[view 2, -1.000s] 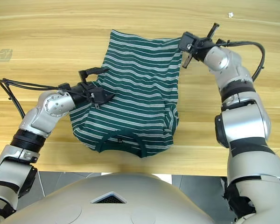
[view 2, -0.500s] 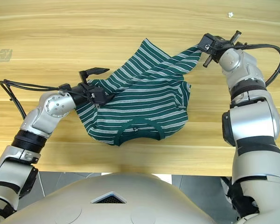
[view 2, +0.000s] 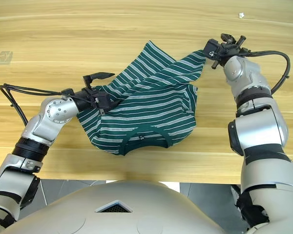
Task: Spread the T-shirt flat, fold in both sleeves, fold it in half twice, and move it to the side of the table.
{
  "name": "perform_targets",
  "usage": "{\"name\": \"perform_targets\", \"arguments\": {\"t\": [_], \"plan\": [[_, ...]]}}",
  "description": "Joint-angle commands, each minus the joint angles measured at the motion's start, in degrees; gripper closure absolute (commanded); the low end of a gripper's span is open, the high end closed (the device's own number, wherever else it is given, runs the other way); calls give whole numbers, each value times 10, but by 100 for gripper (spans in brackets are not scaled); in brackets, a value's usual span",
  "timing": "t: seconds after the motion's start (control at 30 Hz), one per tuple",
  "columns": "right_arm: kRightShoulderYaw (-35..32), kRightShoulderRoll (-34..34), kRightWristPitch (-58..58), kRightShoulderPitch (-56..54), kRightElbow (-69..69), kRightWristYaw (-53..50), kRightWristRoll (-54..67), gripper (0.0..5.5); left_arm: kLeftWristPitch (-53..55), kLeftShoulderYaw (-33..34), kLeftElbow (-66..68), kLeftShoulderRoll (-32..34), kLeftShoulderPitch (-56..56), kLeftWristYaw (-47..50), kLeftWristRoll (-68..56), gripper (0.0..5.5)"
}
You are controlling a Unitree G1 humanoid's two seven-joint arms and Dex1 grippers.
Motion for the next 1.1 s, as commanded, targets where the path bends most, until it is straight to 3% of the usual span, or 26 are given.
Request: {"name": "perform_targets", "arguments": {"t": [0.03, 0.1, 0.2, 0.4, 0.5, 0.6, 0.87, 1.1], "plan": [[59, -35, 81, -5, 5, -51, -70, 360, 8, -14, -5, 1, 11, -24, 6, 74], [52, -44, 88, -5, 2, -59, -64, 360, 11, -11, -15, 1, 10, -37, -6, 74], [-16, -33, -10, 17, -33, -20, 24, 360, 47, 29, -65, -17, -5, -76, -109, 74], [-123, -51, -161, 187, -256, 297, 281, 360, 167, 101, -67, -91, -116, -123, -291, 74], [-139, -92, -161, 256, -369, 430, 359, 360, 165, 93, 16, -112, -169, -110, -264, 74], [-148, -132, -110, 328, -482, 514, 407, 360, 105, 36, 153, -127, -222, -65, -158, 74], [-142, -146, -20, 400, -647, 564, 403, 360, -9, -38, 428, -202, -298, 23, -30, 74], [-126, -134, -32, 368, -580, 508, 311, 360, -26, -44, 566, -238, -330, 87, 10, 74]]}}
